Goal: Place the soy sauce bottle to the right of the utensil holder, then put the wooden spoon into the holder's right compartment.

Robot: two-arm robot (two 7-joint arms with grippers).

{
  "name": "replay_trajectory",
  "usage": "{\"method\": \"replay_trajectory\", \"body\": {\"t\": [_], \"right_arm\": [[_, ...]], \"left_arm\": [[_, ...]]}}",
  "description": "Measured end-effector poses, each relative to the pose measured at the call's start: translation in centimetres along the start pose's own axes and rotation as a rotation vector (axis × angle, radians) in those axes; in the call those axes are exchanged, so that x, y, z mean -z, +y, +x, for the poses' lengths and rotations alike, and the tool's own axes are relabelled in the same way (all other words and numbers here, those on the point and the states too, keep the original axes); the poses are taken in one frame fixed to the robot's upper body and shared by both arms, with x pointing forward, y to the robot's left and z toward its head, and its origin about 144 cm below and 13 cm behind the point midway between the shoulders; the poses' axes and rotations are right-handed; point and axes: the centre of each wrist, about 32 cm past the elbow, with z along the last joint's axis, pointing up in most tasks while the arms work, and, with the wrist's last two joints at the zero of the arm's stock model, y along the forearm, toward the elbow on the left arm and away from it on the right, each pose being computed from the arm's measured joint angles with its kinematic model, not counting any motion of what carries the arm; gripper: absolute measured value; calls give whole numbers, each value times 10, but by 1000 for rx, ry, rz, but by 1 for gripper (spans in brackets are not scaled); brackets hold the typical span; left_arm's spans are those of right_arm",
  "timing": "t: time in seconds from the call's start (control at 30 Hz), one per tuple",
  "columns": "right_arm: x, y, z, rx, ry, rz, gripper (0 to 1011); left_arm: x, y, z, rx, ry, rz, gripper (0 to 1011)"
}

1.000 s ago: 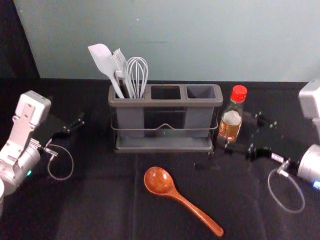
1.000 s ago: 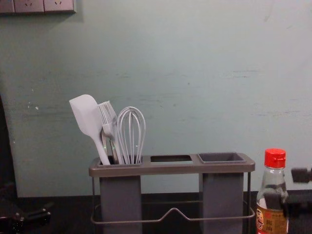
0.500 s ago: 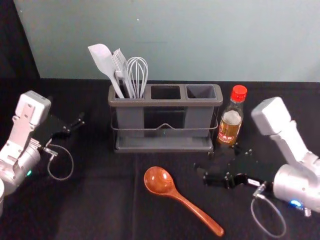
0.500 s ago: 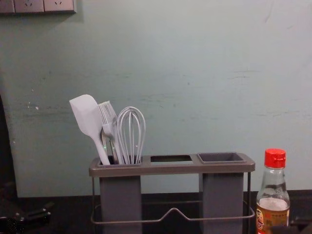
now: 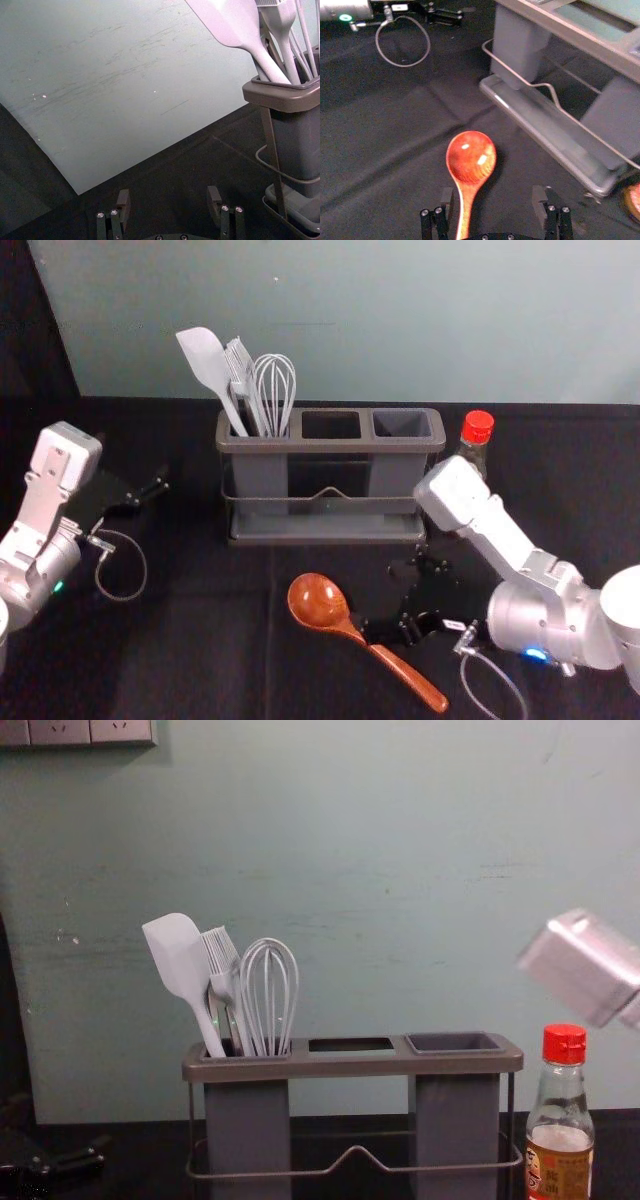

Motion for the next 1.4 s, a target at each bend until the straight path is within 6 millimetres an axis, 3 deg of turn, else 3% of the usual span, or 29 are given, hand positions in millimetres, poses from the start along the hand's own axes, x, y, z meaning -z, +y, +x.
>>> {"method": "replay_trajectory", "body": {"t": [0.7,1.4], "right_arm": [[-25,61,-9,-79,-37,-80,1003],[-29,83,-1,-72,-13,-79,1002]], "left_arm": [[0,0,0,0,0,0,1005],[0,0,0,0,0,0,1005]]}}
